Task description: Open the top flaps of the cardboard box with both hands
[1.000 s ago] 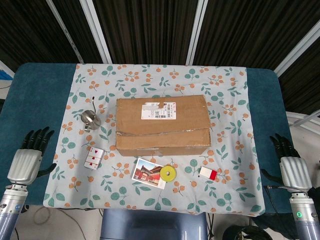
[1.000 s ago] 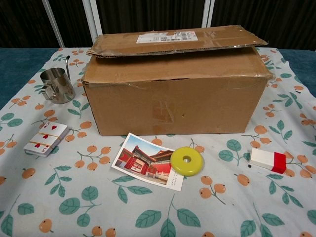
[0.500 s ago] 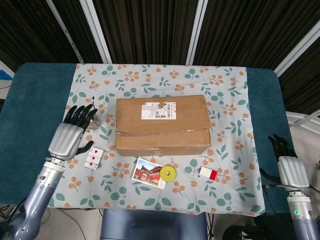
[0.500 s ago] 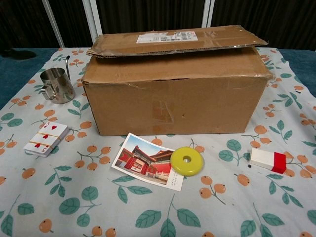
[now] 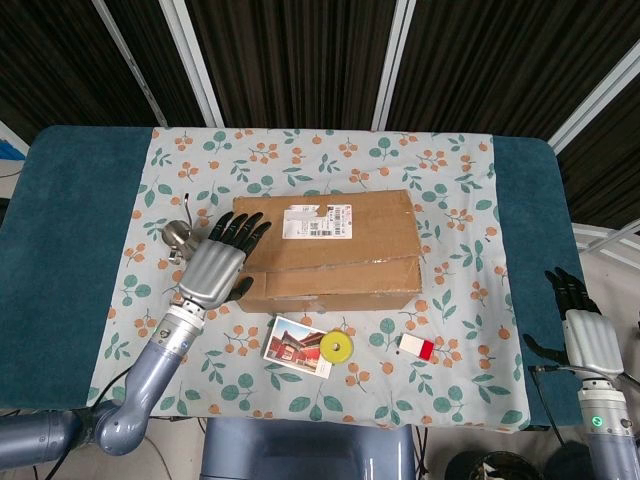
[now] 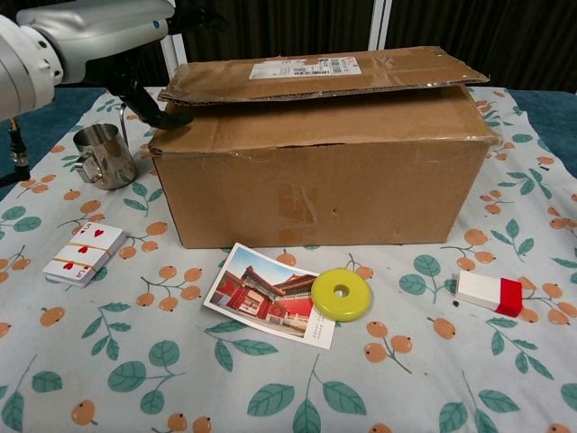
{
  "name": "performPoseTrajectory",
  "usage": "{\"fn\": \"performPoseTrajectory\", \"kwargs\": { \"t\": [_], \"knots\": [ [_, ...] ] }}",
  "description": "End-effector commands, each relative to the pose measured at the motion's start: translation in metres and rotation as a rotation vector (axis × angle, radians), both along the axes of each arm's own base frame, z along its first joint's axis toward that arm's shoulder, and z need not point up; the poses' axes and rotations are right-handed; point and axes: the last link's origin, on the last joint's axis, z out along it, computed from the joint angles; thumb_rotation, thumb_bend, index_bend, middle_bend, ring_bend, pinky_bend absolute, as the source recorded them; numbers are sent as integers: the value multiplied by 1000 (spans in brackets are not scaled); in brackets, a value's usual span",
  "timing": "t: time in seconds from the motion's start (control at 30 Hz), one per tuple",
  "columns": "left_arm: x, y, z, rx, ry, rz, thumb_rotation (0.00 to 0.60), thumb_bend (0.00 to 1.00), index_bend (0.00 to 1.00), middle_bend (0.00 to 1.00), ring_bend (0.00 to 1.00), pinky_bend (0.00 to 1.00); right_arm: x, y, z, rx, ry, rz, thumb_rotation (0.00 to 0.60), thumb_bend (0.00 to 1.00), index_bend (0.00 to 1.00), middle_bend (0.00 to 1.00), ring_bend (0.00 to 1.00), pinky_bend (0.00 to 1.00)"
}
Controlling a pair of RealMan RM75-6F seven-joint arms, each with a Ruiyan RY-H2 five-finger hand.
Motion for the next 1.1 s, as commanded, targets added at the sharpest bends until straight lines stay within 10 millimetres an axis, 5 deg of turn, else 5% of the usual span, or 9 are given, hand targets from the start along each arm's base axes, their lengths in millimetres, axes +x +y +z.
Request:
{"fn": "performPoseTrajectory", "kwargs": {
  "t": [0.03,0.5,1.1],
  "knots": [
    [5,5,-3,12,-2,-7,600,327,0,0,0,0,0,0,0,0,-6,-5,600,275,0,0,0,227],
    [20,38,3,109,41,-61,600,375,0,0,0,0,-1,0,0,1,-24,-25,600,275,0,0,0,227],
    [67,128,40,356,136,-153,600,375,0,0,0,0,-4,3,1,-6,-38,-62,600,277,0,0,0,227]
  ]
}}
